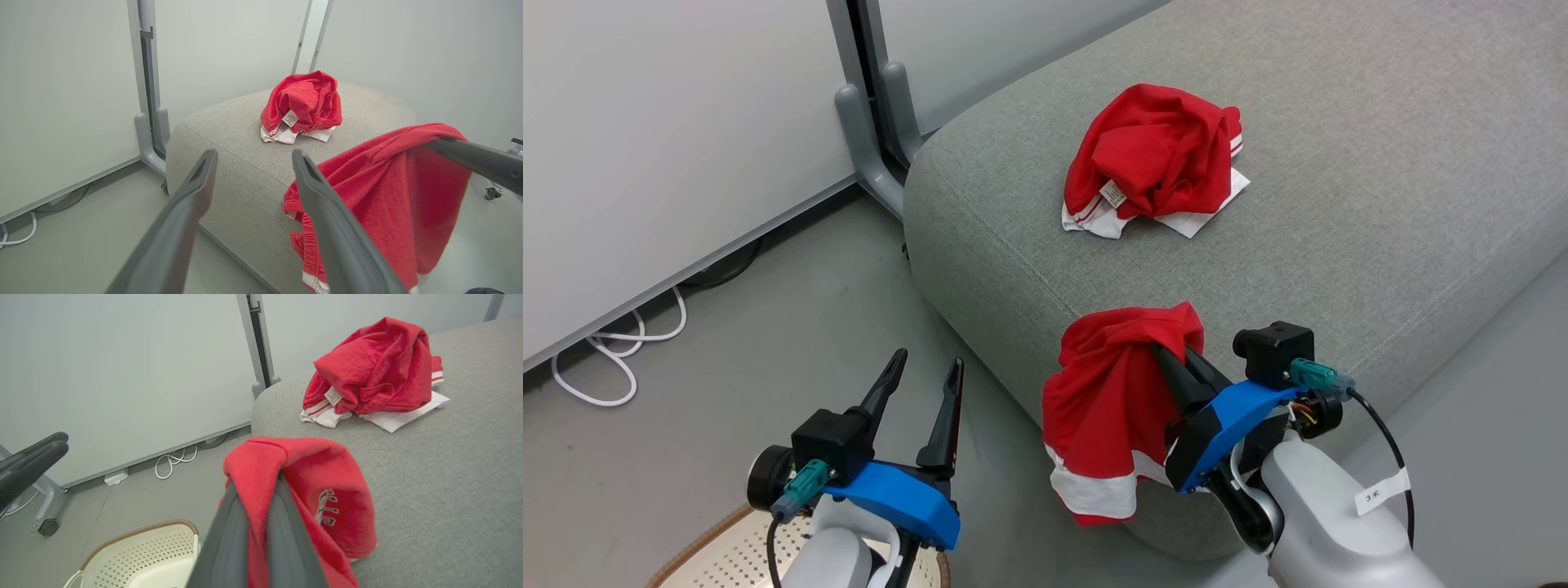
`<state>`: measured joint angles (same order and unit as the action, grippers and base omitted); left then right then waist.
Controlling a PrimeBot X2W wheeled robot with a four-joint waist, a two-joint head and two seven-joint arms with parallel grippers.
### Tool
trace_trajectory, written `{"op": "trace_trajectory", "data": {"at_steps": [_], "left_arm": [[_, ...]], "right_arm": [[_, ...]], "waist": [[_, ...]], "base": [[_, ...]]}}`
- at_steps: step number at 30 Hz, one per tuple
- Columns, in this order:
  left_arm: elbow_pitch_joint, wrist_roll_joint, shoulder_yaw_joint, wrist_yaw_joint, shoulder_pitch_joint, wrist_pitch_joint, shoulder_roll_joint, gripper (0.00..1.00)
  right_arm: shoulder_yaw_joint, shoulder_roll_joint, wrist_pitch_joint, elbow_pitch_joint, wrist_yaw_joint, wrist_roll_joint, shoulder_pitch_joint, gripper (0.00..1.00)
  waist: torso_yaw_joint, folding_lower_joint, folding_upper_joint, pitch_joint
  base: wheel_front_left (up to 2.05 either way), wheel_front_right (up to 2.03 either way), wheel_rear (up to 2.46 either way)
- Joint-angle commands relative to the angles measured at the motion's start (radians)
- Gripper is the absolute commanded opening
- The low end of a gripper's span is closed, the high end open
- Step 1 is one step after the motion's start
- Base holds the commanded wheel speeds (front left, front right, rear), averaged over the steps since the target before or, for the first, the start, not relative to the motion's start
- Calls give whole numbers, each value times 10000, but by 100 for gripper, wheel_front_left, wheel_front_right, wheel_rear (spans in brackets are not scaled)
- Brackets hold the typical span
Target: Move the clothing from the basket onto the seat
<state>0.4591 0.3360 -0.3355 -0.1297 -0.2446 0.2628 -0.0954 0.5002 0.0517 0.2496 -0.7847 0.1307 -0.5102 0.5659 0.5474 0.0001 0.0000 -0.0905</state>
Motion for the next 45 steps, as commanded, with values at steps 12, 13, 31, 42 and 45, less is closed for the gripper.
{"op": "trace_trajectory", "data": {"at_steps": [12,13,31,42,45], "left_arm": [[102,181,-163,-7,-262,29,-162,100],[80,171,-148,-7,-252,29,-173,100],[-1030,-123,-332,-8,-620,28,-760,100],[-2046,-481,-765,-8,-1416,21,-1450,100],[-2359,-583,-873,-8,-1628,10,-1559,100]], "right_arm": [[-528,-18,-77,385,1,301,-287,0],[-575,-18,-99,434,1,317,-227,0],[-2839,1367,-1068,1266,1,1048,3777,0],[-5468,2649,-1198,878,1,2030,5618,0],[-5930,2800,-1137,523,1,2392,5377,0]], "waist": [[-2,-1,0,-53],[0,-1,0,-80],[-371,-1,0,-1910],[-1377,-1,0,-3687],[-1722,-1,0,-4125]], "base": [[0,0,0],[0,0,0],[0,0,0],[0,0,0],[0,0,0]]}}
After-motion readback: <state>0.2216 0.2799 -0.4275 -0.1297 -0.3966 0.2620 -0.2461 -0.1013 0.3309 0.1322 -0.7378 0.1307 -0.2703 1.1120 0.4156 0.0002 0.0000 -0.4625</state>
